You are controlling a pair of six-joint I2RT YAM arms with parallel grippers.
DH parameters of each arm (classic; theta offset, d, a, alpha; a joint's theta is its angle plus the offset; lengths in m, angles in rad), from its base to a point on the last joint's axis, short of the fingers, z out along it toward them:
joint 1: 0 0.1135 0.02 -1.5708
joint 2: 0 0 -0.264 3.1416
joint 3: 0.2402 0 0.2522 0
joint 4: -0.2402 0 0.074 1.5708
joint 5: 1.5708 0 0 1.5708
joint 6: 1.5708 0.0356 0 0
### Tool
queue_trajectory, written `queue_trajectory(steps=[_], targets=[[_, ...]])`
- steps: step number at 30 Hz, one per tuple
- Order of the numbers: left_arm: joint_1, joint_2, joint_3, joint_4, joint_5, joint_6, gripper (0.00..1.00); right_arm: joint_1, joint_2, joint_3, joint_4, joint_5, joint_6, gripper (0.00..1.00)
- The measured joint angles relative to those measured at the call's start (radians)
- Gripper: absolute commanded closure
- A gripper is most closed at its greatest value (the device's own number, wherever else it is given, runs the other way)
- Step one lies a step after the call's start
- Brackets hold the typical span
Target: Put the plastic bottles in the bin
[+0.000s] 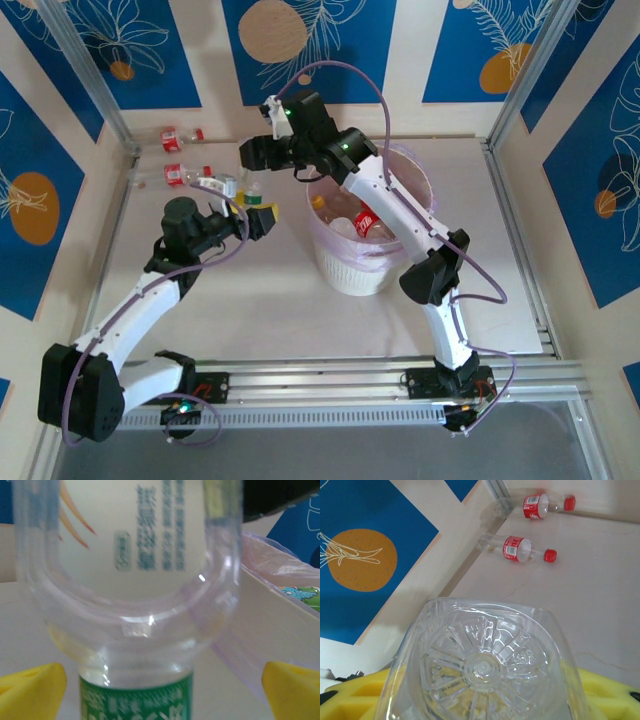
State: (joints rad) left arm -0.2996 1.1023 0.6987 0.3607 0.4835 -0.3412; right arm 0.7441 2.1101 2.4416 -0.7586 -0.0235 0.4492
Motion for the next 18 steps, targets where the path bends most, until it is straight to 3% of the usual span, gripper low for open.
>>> queue_trajectory(steps=[10, 18], targets=[[0.000, 0.000, -0.069, 0.021, 0.071, 0.001, 0.00, -0.079, -0.121, -0.024, 0.100, 0.055, -0.030, 0.46], [0.000, 0.078, -0.078, 0.017, 0.010, -0.028, 0.00, -0.193, -0.447, -0.235, 0.145, 0.095, -0.071, 0.47]])
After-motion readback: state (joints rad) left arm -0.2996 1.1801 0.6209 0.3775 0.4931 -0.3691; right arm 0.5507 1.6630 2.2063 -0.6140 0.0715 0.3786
